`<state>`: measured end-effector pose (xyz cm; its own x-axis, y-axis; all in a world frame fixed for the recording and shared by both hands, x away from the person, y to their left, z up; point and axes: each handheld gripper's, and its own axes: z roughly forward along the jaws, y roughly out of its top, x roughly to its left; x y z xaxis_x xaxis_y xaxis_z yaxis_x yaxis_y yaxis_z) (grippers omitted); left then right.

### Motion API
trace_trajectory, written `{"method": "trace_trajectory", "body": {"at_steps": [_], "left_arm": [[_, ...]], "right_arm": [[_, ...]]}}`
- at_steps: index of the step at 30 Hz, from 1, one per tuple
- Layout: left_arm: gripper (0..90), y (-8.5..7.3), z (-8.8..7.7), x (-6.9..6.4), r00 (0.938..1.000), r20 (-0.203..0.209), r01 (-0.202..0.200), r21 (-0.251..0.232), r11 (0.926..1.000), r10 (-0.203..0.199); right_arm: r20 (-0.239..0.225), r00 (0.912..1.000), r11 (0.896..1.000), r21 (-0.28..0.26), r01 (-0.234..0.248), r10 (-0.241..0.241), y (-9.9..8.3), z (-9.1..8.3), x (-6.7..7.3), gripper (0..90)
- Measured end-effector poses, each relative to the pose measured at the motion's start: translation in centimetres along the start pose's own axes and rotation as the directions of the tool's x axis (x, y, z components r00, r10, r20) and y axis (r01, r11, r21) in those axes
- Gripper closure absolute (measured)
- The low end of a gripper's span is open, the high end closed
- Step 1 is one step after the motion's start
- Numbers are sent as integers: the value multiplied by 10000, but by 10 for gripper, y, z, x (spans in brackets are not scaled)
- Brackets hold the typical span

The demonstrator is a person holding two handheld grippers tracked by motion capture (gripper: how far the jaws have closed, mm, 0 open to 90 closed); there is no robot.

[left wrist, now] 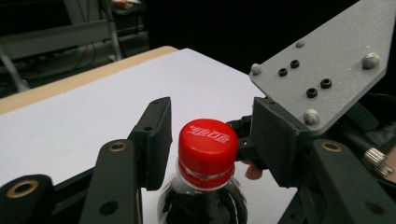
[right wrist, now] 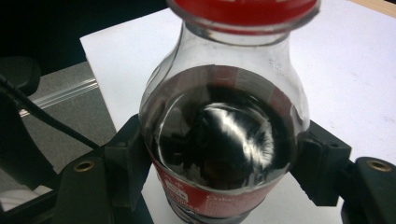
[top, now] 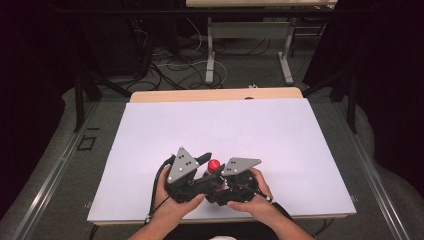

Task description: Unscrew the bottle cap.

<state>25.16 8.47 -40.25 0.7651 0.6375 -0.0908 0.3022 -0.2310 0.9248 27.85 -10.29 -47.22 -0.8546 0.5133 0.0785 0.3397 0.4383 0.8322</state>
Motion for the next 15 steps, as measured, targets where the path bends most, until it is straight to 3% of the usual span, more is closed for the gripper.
{"method": "trace_trajectory", "body": {"at_steps": [2, 3, 5, 7, 9, 12, 15], "left_arm": [[480, 2, -1, 11, 9967, 812, -35, 225, 9997, 16], [481, 2, 0, 13, 9947, 1024, -73, 267, 9996, 45], [493, 0, 3, 21, 9917, 1275, -209, 363, 9991, 161], [529, -1, 5, 27, 9841, 1770, -206, 290, 9994, 152], [555, -3, 7, 29, 9815, 1898, -302, 179, 9994, 263], [609, -5, 9, 22, 9886, 1439, -481, 174, 9987, 451], [612, -7, 10, 10, 9972, 567, -496, 110, 9987, 489]], "right_arm": [[-63, 10000, 10000, -25, 60, -61, 0, -1, 0, 295], [-103, 9999, 9999, -57, 88, -88, 1, -1, 0, 295], [-298, 9995, 9999, 54, 142, -141, 1, -2, 1, 295], [-284, 9995, 9999, -85, 129, -132, 2, -1, 3, 295], [-311, 9994, 9999, -38, 153, -154, 2, 0, 4, 295], [-177, 9997, 9998, -8, 179, -179, 1, 2, 4, 296], [-22, 9999, 9998, 123, 161, -161, 0, 3, 4, 295]]}}
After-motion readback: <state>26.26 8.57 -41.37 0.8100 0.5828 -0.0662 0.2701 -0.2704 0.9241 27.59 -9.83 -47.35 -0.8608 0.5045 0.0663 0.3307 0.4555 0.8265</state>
